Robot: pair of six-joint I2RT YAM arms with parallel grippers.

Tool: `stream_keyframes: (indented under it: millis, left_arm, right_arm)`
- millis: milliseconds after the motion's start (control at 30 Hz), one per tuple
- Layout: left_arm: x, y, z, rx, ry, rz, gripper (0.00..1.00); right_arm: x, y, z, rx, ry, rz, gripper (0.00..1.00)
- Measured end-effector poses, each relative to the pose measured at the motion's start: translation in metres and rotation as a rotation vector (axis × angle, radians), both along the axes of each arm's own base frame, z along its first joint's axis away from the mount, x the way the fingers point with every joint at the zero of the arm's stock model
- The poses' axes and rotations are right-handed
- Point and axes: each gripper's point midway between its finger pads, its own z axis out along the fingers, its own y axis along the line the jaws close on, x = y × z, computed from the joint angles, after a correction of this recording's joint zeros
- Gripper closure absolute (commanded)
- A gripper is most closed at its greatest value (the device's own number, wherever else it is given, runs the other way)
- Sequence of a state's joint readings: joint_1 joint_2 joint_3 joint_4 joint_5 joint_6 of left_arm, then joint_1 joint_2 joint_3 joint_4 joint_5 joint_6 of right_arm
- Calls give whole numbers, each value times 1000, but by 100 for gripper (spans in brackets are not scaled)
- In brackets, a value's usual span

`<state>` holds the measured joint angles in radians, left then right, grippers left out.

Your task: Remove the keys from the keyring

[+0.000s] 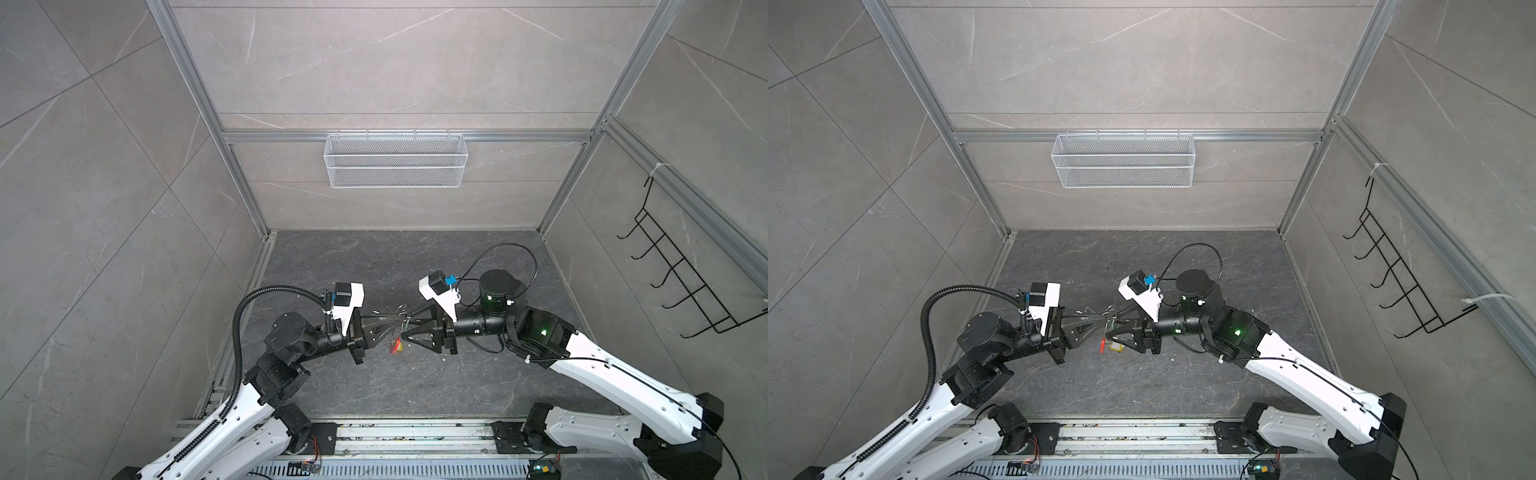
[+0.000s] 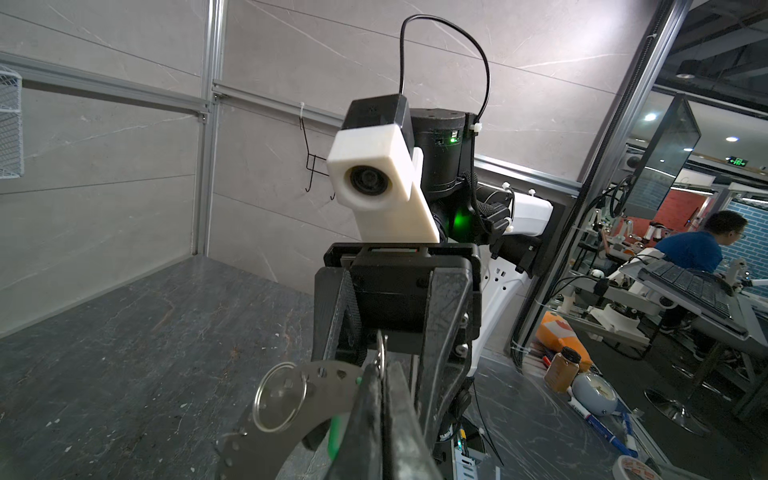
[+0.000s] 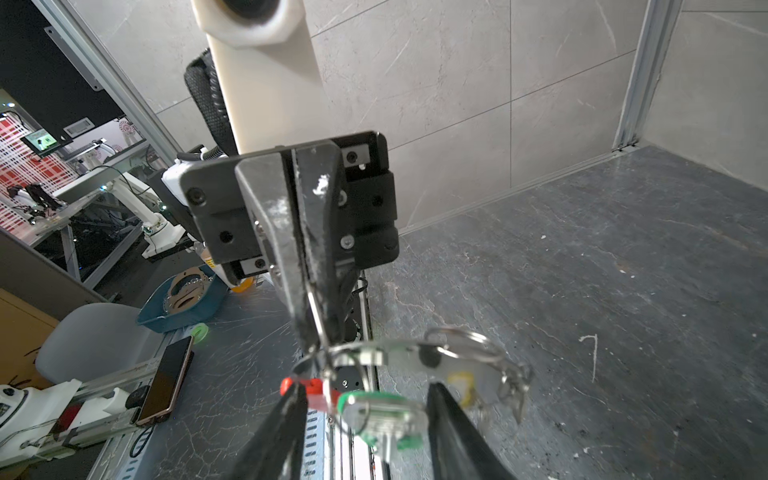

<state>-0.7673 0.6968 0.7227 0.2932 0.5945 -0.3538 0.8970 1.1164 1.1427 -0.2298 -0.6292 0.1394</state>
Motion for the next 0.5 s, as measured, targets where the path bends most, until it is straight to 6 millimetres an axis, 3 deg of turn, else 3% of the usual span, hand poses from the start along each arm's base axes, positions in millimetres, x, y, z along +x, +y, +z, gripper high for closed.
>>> stream_keyframes:
  millis: [200,500]
  left_arm:
    - [3,3,-2,-13,3,28,100]
    - [10,5,-4,-41,16,63,100]
  right_arm:
    - [-3,7,-6,-17,-5,10,98]
    - [-4,15,-10,-28,1,16,100]
